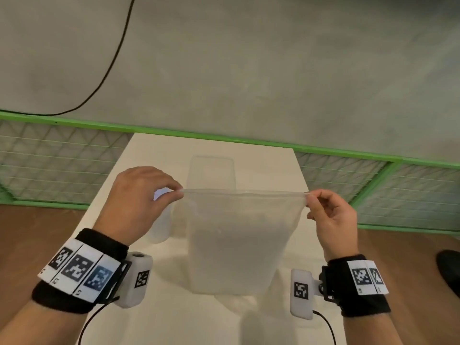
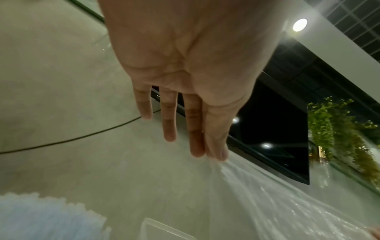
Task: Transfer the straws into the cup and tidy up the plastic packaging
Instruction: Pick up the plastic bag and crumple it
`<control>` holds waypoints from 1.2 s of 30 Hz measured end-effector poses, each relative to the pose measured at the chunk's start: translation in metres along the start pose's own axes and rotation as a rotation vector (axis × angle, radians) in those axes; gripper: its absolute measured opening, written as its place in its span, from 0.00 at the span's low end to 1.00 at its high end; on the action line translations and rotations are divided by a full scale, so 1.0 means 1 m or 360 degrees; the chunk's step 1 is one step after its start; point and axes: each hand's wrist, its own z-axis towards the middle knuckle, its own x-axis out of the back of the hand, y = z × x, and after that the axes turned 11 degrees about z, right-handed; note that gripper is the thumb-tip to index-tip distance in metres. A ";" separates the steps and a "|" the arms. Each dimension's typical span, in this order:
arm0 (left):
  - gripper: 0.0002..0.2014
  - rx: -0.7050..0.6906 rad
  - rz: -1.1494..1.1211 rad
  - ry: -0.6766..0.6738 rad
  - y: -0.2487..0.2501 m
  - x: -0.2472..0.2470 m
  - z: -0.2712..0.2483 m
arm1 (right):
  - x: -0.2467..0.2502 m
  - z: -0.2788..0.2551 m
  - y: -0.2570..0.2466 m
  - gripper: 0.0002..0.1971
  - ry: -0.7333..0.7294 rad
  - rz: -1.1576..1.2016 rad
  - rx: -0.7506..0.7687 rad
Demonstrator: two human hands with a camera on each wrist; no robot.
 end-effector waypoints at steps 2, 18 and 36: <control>0.13 0.0050 -0.0018 -0.0001 -0.003 0.003 -0.004 | -0.003 -0.001 -0.003 0.09 -0.0050 0.0045 -0.0060; 0.12 0.0189 0.0200 -0.0901 0.051 -0.026 0.028 | -0.033 0.002 -0.039 0.21 -0.0782 -0.1334 0.0313; 0.34 -0.0056 0.0216 -0.1289 0.070 -0.022 0.019 | -0.055 -0.003 -0.066 0.24 -0.1288 -0.2167 -0.0245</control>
